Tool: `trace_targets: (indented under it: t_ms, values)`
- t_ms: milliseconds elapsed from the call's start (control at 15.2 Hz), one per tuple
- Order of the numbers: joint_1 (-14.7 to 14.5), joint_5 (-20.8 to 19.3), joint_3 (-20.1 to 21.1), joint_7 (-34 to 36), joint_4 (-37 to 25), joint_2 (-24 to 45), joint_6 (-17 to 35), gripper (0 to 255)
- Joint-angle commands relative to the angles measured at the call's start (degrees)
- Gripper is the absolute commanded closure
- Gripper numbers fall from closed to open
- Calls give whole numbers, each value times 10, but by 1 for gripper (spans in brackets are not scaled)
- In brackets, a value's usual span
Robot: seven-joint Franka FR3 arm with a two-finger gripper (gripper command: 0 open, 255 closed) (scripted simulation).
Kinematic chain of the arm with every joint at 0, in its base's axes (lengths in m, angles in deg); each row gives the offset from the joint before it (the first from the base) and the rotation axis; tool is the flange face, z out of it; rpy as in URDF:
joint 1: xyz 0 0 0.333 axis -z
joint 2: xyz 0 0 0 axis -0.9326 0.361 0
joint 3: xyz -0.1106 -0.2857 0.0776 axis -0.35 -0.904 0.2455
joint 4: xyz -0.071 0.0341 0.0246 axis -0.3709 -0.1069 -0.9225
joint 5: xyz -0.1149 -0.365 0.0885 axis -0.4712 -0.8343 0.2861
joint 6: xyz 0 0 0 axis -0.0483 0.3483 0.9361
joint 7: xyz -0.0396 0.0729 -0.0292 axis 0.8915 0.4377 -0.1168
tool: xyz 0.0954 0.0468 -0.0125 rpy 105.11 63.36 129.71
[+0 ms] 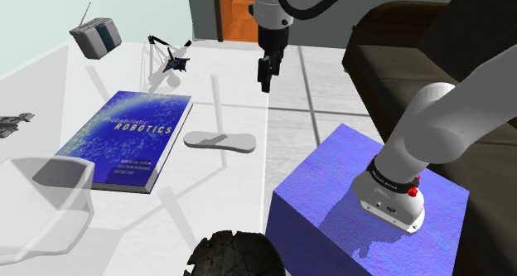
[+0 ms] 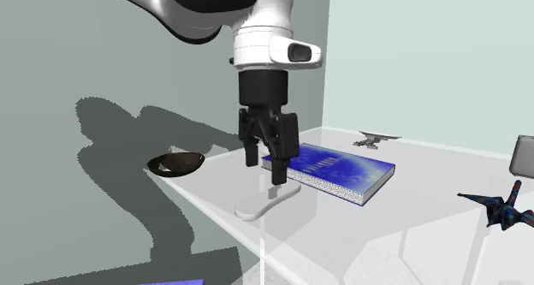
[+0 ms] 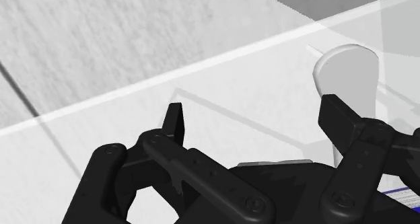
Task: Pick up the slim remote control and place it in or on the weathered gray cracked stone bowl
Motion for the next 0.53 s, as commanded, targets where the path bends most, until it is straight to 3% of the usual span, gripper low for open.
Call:
trace_targets:
  t_ms: [0,462]
  values:
    - [-11,4,18,8,-6,31,26,0]
    - [-39,-6,67,30,-48,147,102,0]
